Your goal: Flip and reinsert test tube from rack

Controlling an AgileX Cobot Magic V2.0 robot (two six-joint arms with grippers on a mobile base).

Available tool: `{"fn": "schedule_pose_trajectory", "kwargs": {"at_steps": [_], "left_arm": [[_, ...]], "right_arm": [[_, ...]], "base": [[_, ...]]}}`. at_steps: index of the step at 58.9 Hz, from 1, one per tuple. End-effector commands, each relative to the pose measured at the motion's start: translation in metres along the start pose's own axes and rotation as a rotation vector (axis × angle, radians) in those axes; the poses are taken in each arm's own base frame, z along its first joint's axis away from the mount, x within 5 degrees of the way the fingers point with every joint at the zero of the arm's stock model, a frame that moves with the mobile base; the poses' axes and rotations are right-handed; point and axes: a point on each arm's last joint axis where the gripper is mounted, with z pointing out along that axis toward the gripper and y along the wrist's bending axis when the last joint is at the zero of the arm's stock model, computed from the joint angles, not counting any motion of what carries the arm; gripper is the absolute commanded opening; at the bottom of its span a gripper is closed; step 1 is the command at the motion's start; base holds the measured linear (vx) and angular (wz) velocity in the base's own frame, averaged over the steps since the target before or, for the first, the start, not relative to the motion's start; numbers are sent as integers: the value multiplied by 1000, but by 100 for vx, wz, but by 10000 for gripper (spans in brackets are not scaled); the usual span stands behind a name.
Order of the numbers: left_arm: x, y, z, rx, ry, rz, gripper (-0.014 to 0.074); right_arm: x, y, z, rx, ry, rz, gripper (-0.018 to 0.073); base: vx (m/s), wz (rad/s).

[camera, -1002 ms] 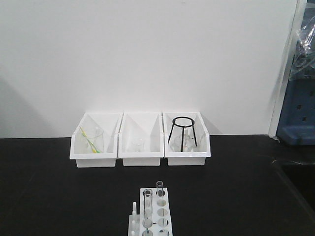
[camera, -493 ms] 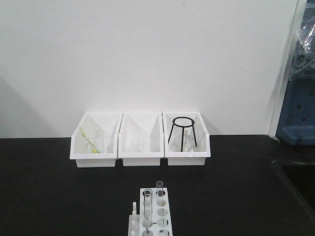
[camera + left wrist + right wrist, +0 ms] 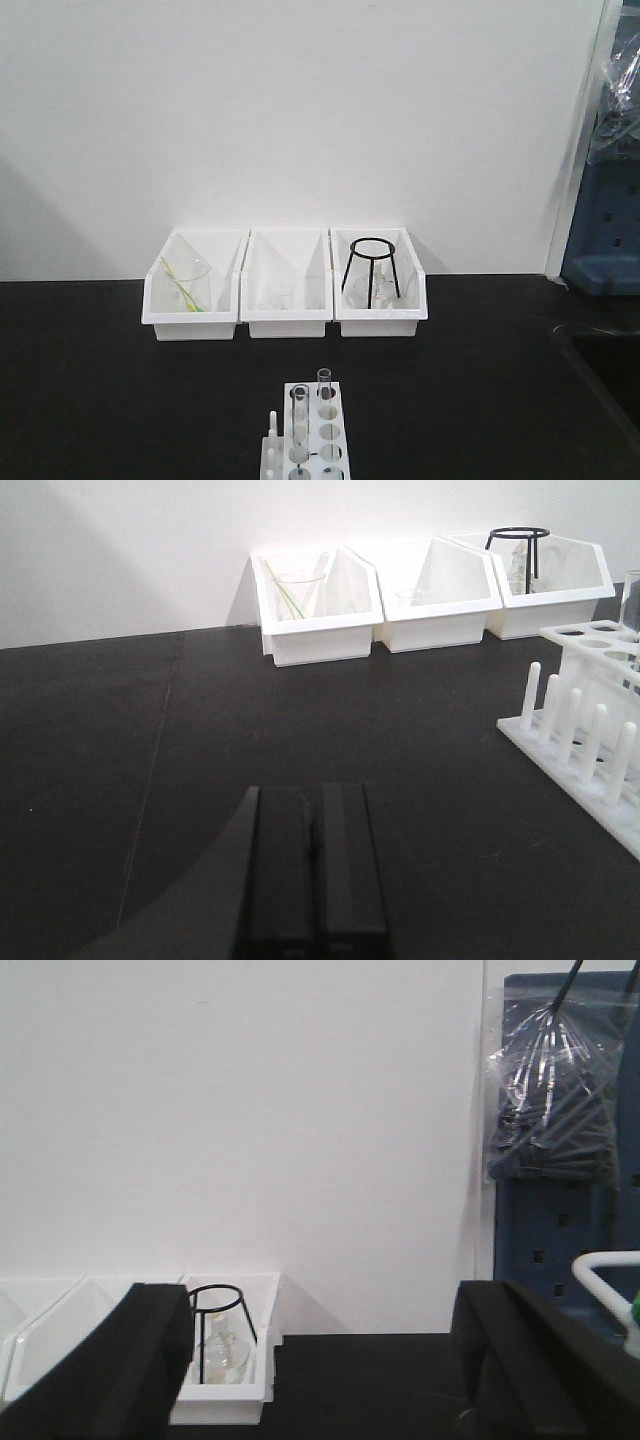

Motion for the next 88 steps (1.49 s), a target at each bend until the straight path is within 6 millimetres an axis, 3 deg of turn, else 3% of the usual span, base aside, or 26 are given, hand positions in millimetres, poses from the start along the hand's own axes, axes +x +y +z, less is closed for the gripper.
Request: {"fn": "schedule_pose_trajectory", "kwargs": {"at_steps": [1,14,28,40,54,88], "left_arm": [[-9,-1,-1,13,-91,-14,-6],[-9,-1,-1,13,-91,-14,-6],[-9,-1,-1,13,-91,-14,-6],[-9,-1,-1,13,-91,-14,-6],[-9,-1,-1,13,-91,-14,-6],[-9,-1,-1,13,-91,-14,-6]], "right_arm": [[2,15,3,-109,-98,-42,534],[64,67,9,-445,-60,-24,509],[105,112,39,-652,-13,21,509],[120,140,72,-798,-39,-36,509],[130,155,102,-837,-73,2,509],[165,177,146,-881,-81,80,509]], "base": [[0,0],[0,0],[0,0],[0,0],[0,0],[0,0]]}}
